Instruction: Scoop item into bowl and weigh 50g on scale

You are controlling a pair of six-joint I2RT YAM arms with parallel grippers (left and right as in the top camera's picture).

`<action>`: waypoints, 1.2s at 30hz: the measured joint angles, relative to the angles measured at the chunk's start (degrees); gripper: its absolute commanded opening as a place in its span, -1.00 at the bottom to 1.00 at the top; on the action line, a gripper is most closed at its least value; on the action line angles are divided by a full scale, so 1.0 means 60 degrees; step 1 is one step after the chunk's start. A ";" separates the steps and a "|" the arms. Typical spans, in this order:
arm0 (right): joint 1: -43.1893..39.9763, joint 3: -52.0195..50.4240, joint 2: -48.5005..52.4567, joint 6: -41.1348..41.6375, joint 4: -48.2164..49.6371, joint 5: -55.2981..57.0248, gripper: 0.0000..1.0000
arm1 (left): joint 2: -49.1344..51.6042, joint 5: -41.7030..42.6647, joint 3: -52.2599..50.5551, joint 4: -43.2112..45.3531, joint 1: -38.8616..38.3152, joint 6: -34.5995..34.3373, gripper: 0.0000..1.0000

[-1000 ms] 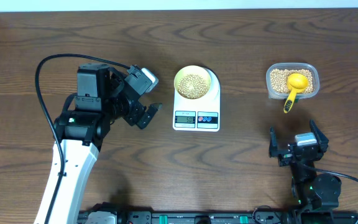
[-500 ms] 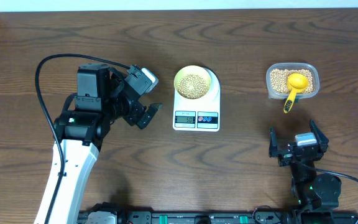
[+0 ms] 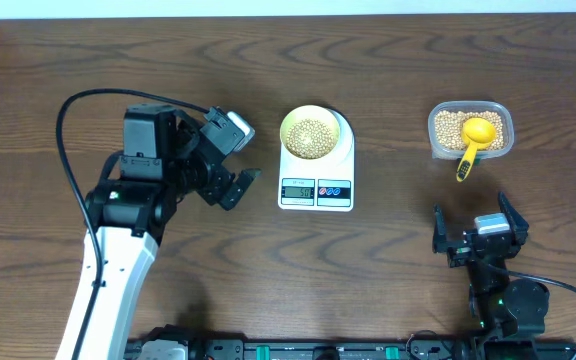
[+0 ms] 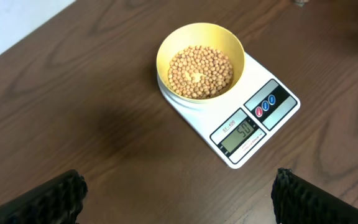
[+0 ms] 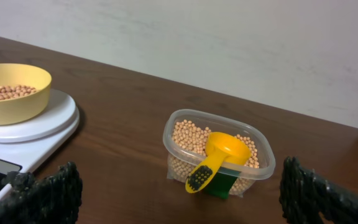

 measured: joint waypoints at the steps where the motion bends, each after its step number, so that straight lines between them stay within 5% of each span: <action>1: 0.0000 0.0000 0.0000 0.0000 0.0000 0.0000 0.98 | -0.0113 0.0004 0.0000 -0.0062 0.0000 0.0000 0.94; 9: 0.0000 0.0000 0.0000 0.0000 0.0000 0.0000 0.99 | -0.1581 -0.0299 -0.0015 0.0076 0.0000 -0.0295 0.94; 16: 0.0000 0.0000 0.0000 0.0000 0.0000 0.0000 0.98 | -0.3417 -0.1399 -0.0729 0.0601 0.0000 -0.2211 0.94; 27: 0.0000 0.0000 -0.0004 0.0000 0.0000 0.0000 0.98 | -0.7195 -0.2317 -0.5064 0.3989 0.0492 -0.4437 0.94; 36: 0.0000 0.0000 -0.0004 0.0000 0.0000 0.0000 0.99 | -0.9606 -0.2426 -0.7435 0.4925 0.1297 -0.4969 0.94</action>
